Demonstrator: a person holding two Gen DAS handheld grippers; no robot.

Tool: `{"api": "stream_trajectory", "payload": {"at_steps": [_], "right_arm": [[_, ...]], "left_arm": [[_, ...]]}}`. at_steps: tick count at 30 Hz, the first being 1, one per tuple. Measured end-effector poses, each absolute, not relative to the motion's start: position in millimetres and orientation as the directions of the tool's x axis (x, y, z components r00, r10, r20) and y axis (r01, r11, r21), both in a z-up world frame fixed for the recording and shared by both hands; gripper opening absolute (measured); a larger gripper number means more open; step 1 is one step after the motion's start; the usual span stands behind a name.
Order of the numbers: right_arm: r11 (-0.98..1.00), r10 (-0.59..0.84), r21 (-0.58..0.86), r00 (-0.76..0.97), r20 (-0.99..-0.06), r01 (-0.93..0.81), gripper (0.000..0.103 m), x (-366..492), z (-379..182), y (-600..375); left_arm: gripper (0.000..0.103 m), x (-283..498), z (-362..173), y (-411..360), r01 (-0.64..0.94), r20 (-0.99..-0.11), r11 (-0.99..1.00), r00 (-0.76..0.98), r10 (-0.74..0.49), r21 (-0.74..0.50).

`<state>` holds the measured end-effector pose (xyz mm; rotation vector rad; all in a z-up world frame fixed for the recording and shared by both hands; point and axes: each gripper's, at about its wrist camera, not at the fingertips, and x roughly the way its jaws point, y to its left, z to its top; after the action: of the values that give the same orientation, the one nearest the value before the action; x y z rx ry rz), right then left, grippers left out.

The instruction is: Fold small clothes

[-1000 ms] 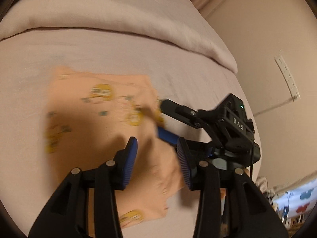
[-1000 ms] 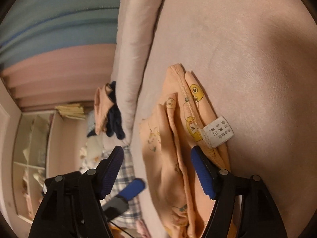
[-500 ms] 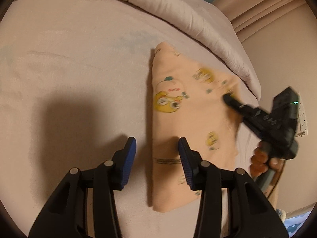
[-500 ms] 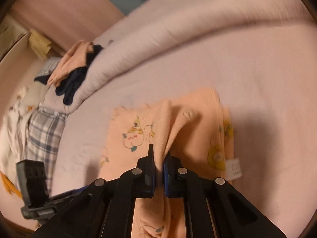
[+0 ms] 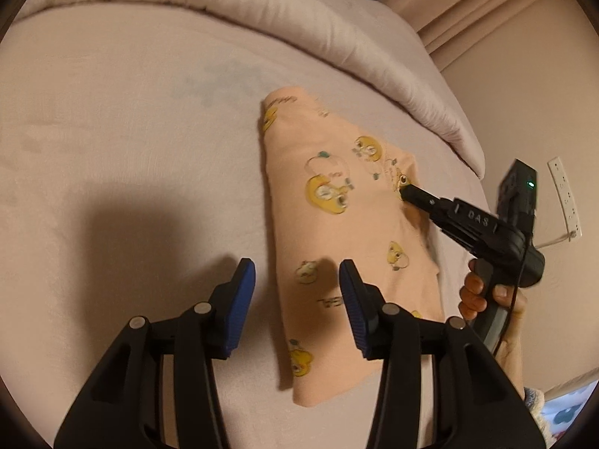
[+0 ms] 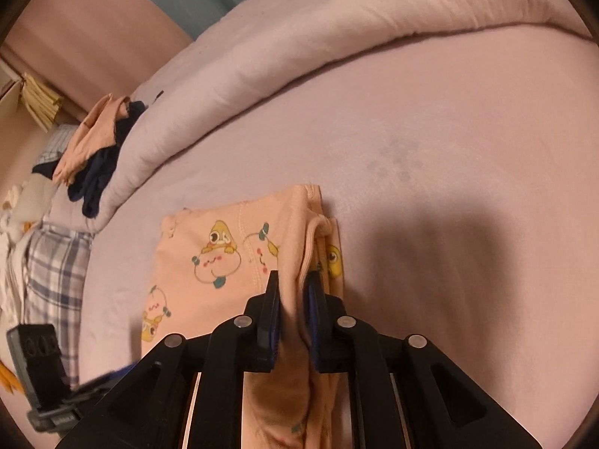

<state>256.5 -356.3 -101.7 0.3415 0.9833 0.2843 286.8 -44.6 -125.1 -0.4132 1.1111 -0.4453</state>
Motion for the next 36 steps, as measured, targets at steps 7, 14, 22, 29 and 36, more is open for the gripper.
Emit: {"api": "stream_trajectory", "payload": {"at_steps": [7,14,22,29,36], "right_arm": [[0.915,0.401,0.277,0.595,-0.696,-0.292,0.018,198,-72,-333],[0.928,0.351,0.213,0.527,-0.774,-0.306,0.018,189,-114,-330],[0.916,0.387,0.245,0.541,-0.746,-0.318,0.019,164,-99,-336],[0.921,0.327,0.146,0.513,-0.793,-0.362,0.019,146,-123,-322],[0.902,0.415,0.279,0.488,-0.768,-0.329,0.035,138,-120,-343]], "left_arm": [[0.031,280,-113,-74,0.251,-0.730,0.845,0.425,-0.535,-0.473],[0.025,281,-145,-100,0.280,-0.792,0.877,0.384,-0.475,-0.390],[0.025,263,-139,-91,0.293,-0.781,0.868,0.385,-0.491,-0.401],[0.024,230,-162,-89,0.332,-0.793,0.856,0.345,-0.502,-0.397],[0.034,218,-155,-74,0.307,-0.756,0.829,0.347,-0.555,-0.468]]}}
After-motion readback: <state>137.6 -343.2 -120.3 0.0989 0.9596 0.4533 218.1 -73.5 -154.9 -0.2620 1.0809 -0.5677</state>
